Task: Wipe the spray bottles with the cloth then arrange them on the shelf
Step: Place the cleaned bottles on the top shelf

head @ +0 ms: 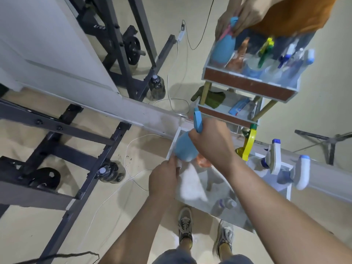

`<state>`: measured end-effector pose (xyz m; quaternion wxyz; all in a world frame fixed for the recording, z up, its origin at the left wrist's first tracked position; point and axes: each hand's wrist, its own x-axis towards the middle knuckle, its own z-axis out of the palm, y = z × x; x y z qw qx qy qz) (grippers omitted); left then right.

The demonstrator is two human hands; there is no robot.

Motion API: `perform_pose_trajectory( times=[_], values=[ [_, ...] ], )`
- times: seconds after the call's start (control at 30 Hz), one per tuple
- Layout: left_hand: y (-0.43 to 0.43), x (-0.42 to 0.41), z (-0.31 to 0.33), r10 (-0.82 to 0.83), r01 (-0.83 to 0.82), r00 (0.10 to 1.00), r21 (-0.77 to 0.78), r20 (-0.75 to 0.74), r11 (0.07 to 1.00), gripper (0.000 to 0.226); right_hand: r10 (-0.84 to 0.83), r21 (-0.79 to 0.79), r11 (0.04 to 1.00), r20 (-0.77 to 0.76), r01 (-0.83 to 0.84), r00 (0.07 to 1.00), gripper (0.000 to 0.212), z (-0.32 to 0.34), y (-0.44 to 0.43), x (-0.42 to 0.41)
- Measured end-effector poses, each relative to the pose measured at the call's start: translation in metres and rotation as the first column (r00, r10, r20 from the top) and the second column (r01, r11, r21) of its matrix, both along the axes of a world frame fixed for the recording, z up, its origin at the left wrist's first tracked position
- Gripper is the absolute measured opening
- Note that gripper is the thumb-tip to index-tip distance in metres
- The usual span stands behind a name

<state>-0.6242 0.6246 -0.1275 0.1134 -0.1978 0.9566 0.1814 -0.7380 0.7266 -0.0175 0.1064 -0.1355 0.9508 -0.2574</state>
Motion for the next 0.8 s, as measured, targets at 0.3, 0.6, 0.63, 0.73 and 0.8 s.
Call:
perform_pose_trajectory(
  times=[0.3,0.6,0.63,0.73,0.8],
  values=[
    [0.008,0.023,-0.001,-0.294,0.289,0.956,-0.134,-0.017,0.948,0.042,-0.024,0.107,0.994,0.026,0.021,0.999,0.024,-0.048,-0.017,0.016],
    [0.024,0.02,-0.004,-0.248,0.239,0.965,-0.103,-0.084,0.966,0.026,-0.092,0.095,0.99,-0.084,0.1,0.992,0.02,-0.064,-0.022,0.03],
    [0.024,0.019,-0.004,-0.206,0.201,0.977,-0.084,-0.061,0.976,0.027,-0.109,0.052,0.992,-0.045,0.111,0.993,0.02,-0.065,-0.024,0.03],
    [0.024,0.018,0.007,-0.143,0.15,0.987,0.098,-0.078,0.984,0.036,-0.194,-0.106,0.971,0.16,0.212,0.968,0.023,-0.065,-0.03,0.03],
    [0.019,0.017,0.02,-0.091,0.102,0.994,0.194,-0.063,0.976,0.04,-0.189,-0.168,0.955,0.283,0.243,0.94,0.032,-0.06,-0.029,0.029]
  ],
)
